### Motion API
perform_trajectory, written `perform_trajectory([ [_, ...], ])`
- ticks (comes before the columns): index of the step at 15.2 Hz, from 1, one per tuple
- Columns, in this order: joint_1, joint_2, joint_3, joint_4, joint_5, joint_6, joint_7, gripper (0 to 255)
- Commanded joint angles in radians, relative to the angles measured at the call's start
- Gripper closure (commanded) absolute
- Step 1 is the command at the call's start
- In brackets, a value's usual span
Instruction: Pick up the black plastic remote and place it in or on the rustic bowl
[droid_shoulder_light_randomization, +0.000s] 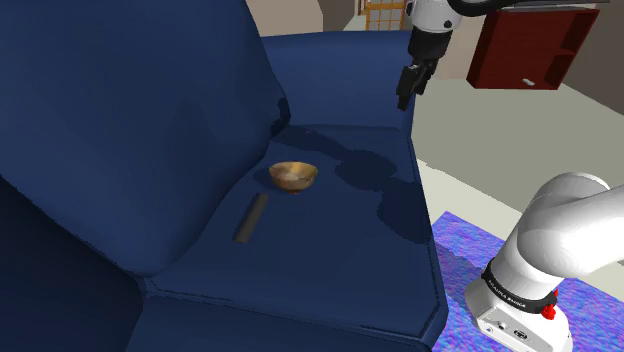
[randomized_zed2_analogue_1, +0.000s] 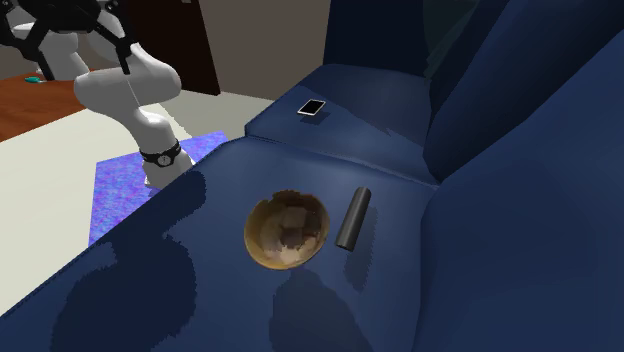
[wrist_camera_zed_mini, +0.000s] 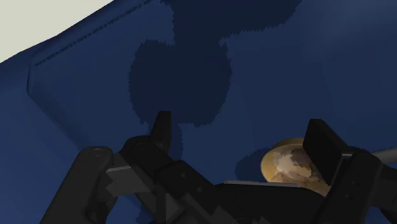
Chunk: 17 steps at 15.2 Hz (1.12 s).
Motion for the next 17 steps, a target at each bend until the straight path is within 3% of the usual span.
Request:
perform_trajectory([
  [1, 0.000, 0.000, 0.000, 0.000, 0.000, 0.000, 0.000, 0],
  [9, -0.012, 0.050, 0.223, -0.080, 0.075, 0.110, 0.372, 0],
  [17, -0.059, 0.242, 0.458, -0.028, 0.095, 0.221, 0.758, 0],
])
